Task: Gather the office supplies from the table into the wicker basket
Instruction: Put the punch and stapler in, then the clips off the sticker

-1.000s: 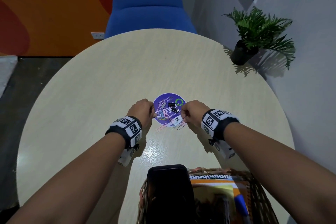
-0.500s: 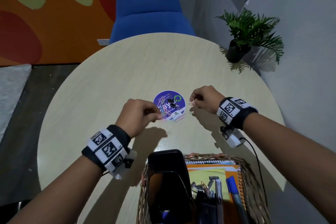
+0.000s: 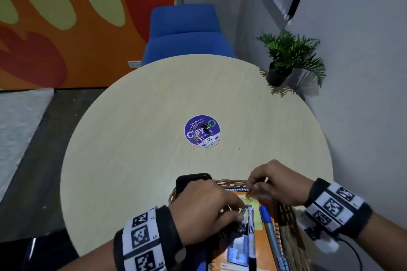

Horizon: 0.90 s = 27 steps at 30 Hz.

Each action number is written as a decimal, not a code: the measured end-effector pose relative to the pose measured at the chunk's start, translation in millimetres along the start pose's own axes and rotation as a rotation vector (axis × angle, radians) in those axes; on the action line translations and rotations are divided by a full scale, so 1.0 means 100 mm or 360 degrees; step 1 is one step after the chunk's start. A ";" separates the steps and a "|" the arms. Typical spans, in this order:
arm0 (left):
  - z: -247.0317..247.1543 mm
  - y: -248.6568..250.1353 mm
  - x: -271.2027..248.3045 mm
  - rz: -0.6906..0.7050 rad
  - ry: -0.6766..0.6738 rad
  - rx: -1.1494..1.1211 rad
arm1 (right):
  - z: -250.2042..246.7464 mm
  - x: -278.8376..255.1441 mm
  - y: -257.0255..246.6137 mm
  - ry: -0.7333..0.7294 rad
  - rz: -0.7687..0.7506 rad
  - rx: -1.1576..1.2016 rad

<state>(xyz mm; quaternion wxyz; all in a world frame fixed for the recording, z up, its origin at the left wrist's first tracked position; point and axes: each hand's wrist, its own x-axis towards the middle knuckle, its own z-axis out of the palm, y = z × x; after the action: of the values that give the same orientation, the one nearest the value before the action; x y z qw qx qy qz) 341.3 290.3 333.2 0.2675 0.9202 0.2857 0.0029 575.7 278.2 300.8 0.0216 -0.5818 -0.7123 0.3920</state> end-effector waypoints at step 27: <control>0.45 -2.22 1.15 -0.1158 0.0463 -0.0268 | -0.15 1.53 0.36 0.0134 0.0323 0.0025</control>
<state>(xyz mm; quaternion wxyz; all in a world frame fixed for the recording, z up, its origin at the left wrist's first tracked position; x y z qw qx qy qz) 328.5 483.1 167.7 0.2822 0.7238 0.6266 0.0617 562.9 416.1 225.7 0.0163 -0.6667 -0.6451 0.3730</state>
